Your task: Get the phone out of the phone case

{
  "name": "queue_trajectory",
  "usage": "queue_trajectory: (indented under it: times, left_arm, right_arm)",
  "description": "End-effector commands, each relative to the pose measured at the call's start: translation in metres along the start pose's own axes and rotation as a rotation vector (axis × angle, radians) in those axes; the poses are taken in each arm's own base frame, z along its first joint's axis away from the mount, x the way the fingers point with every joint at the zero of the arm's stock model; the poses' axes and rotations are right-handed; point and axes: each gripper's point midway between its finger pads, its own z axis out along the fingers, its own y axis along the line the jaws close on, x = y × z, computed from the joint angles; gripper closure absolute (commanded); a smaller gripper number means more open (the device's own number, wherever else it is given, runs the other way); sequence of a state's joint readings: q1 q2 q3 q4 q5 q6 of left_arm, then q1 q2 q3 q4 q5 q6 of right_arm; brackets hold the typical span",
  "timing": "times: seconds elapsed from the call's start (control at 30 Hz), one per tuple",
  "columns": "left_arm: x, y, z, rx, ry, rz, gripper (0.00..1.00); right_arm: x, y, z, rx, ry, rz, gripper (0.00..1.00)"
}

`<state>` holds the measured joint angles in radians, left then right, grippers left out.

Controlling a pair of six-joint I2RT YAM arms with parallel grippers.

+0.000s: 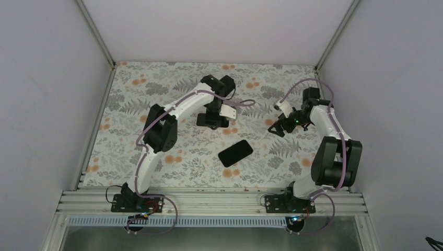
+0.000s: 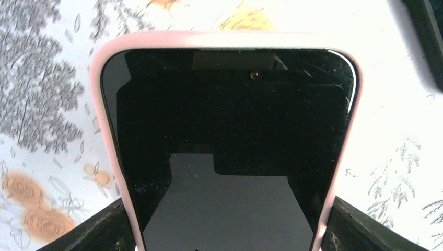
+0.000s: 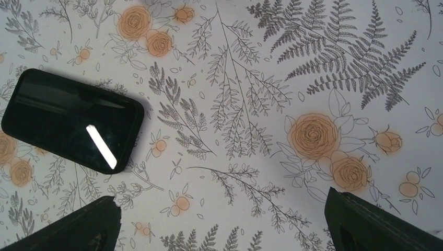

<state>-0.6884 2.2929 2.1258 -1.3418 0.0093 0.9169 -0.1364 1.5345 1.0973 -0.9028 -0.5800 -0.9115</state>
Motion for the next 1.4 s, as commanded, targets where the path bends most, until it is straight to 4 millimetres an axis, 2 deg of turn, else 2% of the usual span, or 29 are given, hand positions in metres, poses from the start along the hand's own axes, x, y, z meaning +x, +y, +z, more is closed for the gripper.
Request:
queue_trajectory:
  times: [0.0, 0.2, 0.33, 0.43, 0.6, 0.77, 0.8, 0.83, 0.87, 0.93, 0.97, 1.07, 1.1, 1.23, 1.37]
  left_arm:
    - [-0.007, -0.007, 0.009, 0.022, 0.016, 0.005, 0.22]
    - [-0.01, -0.013, 0.026, 0.075, 0.013, -0.008, 0.21]
    - [-0.012, -0.019, 0.04, 0.118, 0.013, -0.021, 0.08]
    - [-0.013, -0.015, 0.043, 0.11, 0.008, -0.033, 0.05]
    - [-0.005, 0.001, 0.03, 0.067, -0.01, -0.074, 0.0]
    - [0.021, 0.033, 0.006, 0.006, -0.061, -0.159, 0.0]
    - [0.031, 0.042, 0.003, 0.001, -0.073, -0.189, 0.02]
    - [0.04, 0.048, 0.002, 0.007, -0.09, -0.211, 0.07]
    - [0.047, 0.053, 0.001, 0.014, -0.111, -0.235, 0.12]
    - [0.059, 0.06, 0.009, 0.039, -0.133, -0.277, 0.33]
    - [0.063, 0.062, 0.015, 0.054, -0.137, -0.292, 0.44]
    - [0.061, 0.061, 0.031, 0.107, -0.169, -0.317, 0.74]
    - [0.059, 0.061, 0.036, 0.119, -0.175, -0.327, 0.79]
    - [0.052, 0.066, 0.048, 0.134, -0.196, -0.348, 0.82]
    - [0.051, 0.073, 0.062, 0.112, -0.205, -0.376, 0.83]
  right_arm:
    - [0.001, 0.007, -0.006, -0.025, -0.026, -0.024, 0.0]
    - [0.003, 0.015, -0.003, -0.058, -0.037, -0.012, 0.0]
    - [-0.001, 0.02, 0.0, -0.064, -0.034, -0.02, 0.0]
    - [-0.004, 0.024, 0.005, -0.055, -0.023, -0.031, 0.0]
    - [-0.008, 0.045, 0.027, -0.041, 0.037, -0.09, 0.0]
    - [-0.025, 0.078, 0.045, -0.058, 0.048, -0.18, 0.01]
    - [-0.031, 0.084, 0.047, -0.064, 0.041, -0.194, 0.09]
    - [-0.038, 0.09, 0.05, -0.079, 0.026, -0.205, 0.25]
    - [-0.044, 0.098, 0.054, -0.105, 0.012, -0.215, 0.45]
    - [-0.059, 0.112, 0.064, -0.149, -0.009, -0.227, 0.85]
    - [-0.066, 0.119, 0.069, -0.165, -0.016, -0.236, 0.95]
    - [-0.075, 0.142, 0.09, -0.202, -0.005, -0.308, 0.97]
    - [-0.076, 0.149, 0.098, -0.204, 0.009, -0.331, 0.97]
    - [-0.077, 0.169, 0.125, -0.247, 0.068, -0.365, 0.96]
    - [-0.073, 0.173, 0.151, -0.255, 0.118, -0.357, 0.96]
